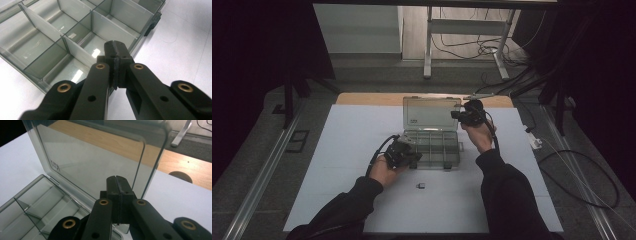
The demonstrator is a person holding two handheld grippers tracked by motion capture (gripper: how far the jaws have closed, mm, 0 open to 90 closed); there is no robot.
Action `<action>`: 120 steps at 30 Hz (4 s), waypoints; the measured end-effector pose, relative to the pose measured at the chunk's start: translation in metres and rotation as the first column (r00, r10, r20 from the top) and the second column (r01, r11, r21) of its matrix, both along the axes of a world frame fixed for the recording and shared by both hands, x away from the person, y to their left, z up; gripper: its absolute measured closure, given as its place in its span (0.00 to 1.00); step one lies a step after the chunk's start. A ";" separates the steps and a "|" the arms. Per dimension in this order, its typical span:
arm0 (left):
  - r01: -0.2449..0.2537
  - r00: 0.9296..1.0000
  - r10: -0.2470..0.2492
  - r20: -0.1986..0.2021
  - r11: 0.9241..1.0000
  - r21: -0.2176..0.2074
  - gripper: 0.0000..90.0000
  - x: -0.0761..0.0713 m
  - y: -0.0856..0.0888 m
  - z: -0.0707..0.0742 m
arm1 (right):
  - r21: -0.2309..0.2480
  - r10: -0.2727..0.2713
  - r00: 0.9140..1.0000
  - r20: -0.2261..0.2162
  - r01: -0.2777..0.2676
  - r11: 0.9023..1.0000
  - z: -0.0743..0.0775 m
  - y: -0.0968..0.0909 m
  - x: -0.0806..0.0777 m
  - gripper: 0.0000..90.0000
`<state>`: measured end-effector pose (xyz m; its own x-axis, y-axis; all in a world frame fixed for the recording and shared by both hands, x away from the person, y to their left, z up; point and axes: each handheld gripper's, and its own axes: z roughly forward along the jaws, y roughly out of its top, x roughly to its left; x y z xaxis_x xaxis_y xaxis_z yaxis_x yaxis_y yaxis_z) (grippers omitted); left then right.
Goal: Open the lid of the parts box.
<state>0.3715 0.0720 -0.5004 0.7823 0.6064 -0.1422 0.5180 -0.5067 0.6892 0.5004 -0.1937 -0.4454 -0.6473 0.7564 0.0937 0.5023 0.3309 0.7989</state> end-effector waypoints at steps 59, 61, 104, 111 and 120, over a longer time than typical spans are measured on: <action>-0.068 0.997 0.069 0.023 0.997 -0.035 0.25 -0.018 0.050 0.038 | -0.052 0.115 0.992 -0.060 -0.118 0.992 0.023 -0.004 -0.092 0.29; -0.070 0.997 0.070 0.014 0.997 -0.037 0.21 -0.018 0.051 0.038 | -0.051 0.117 0.991 -0.064 -0.121 0.991 0.023 -0.005 -0.094 0.28; -0.136 0.988 0.142 0.054 0.985 -0.108 0.00 -0.079 0.102 0.049 | 0.003 0.145 0.984 -0.100 -0.145 0.989 0.015 -0.055 -0.170 0.00; -0.144 0.987 0.151 0.061 0.984 -0.106 0.00 -0.089 0.109 0.050 | -0.001 0.134 0.986 -0.095 -0.135 0.991 0.015 -0.066 -0.181 0.00; -0.165 0.983 0.173 0.065 0.980 -0.110 0.00 -0.106 0.120 0.051 | 0.000 0.117 0.988 -0.105 -0.118 0.993 0.013 -0.079 -0.196 0.00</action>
